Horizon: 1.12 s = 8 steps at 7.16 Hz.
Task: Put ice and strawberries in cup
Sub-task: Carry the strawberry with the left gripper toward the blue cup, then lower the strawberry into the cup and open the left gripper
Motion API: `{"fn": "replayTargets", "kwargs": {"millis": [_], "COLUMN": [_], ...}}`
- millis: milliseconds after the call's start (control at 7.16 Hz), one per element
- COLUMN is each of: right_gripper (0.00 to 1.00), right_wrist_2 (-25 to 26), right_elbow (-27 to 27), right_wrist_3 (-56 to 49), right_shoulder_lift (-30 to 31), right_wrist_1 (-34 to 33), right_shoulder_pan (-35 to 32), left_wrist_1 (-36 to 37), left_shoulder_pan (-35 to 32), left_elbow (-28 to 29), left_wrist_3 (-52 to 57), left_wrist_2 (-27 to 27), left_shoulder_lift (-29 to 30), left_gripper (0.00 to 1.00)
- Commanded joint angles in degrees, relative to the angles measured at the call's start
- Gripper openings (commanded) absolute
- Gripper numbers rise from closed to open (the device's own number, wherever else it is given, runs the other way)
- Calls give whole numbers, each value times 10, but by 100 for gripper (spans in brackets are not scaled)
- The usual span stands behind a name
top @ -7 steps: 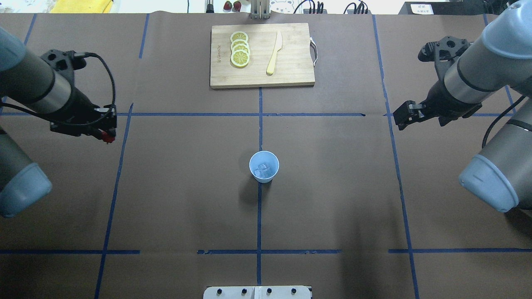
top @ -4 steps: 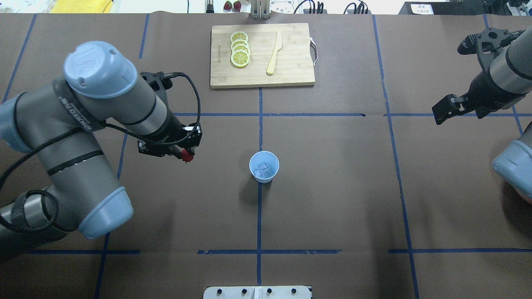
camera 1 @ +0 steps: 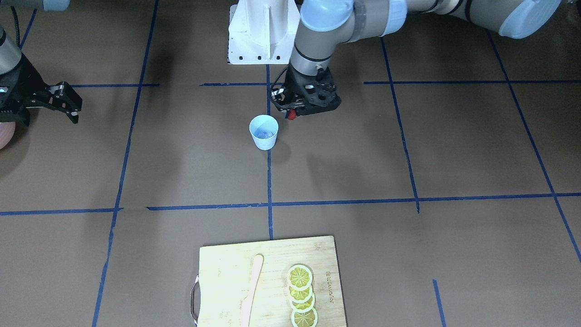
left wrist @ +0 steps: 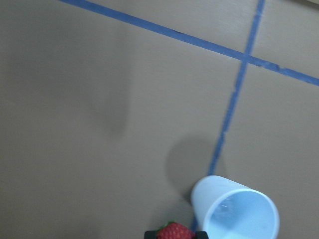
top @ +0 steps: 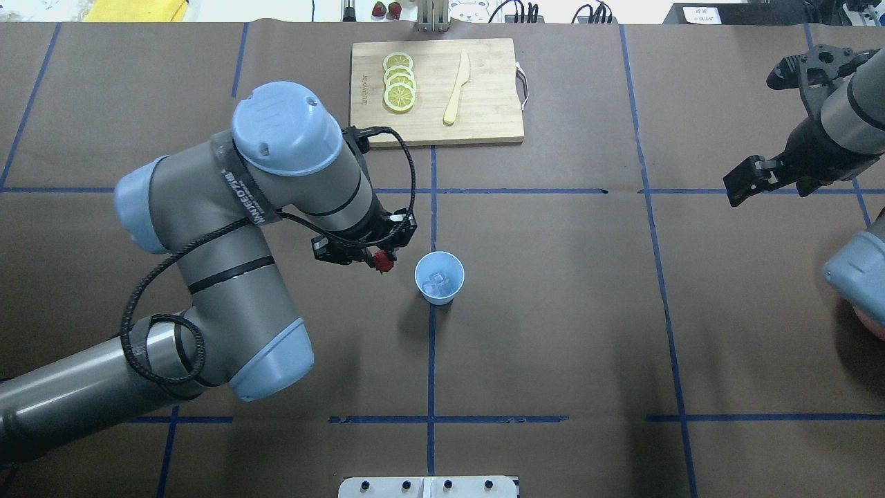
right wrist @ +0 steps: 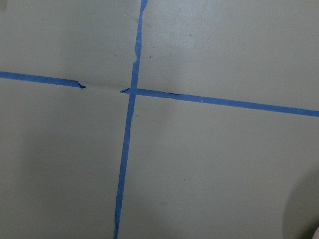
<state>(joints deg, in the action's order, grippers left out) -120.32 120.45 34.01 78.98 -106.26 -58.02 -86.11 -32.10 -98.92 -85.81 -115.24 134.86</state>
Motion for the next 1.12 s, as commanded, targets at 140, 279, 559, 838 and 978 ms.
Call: {"fn": "replayTargets", "kwargs": {"millis": [140, 279, 559, 838, 978], "right_gripper": [100, 100, 100, 100, 100], "right_wrist_2": [1, 1, 1, 1, 1], "right_elbow": [-1, -1, -1, -1, -1], "right_wrist_3": [0, 0, 0, 0, 1], "right_shoulder_lift": [0, 0, 0, 0, -1], "right_wrist_1": [0, 0, 0, 0, 0], "right_shoulder_pan": [0, 0, 0, 0, 0], "left_wrist_1": [-63, -66, -66, -62, -60], "left_shoulder_pan": [12, 13, 16, 16, 16], "left_elbow": [105, 114, 111, 107, 106], "left_wrist_3": [-23, -23, -25, -25, -25], "left_wrist_2": [2, 2, 2, 1, 1], "left_shoulder_lift": [55, 61, 60, 58, 55], "left_gripper": [0, 0, 0, 6, 7]}}
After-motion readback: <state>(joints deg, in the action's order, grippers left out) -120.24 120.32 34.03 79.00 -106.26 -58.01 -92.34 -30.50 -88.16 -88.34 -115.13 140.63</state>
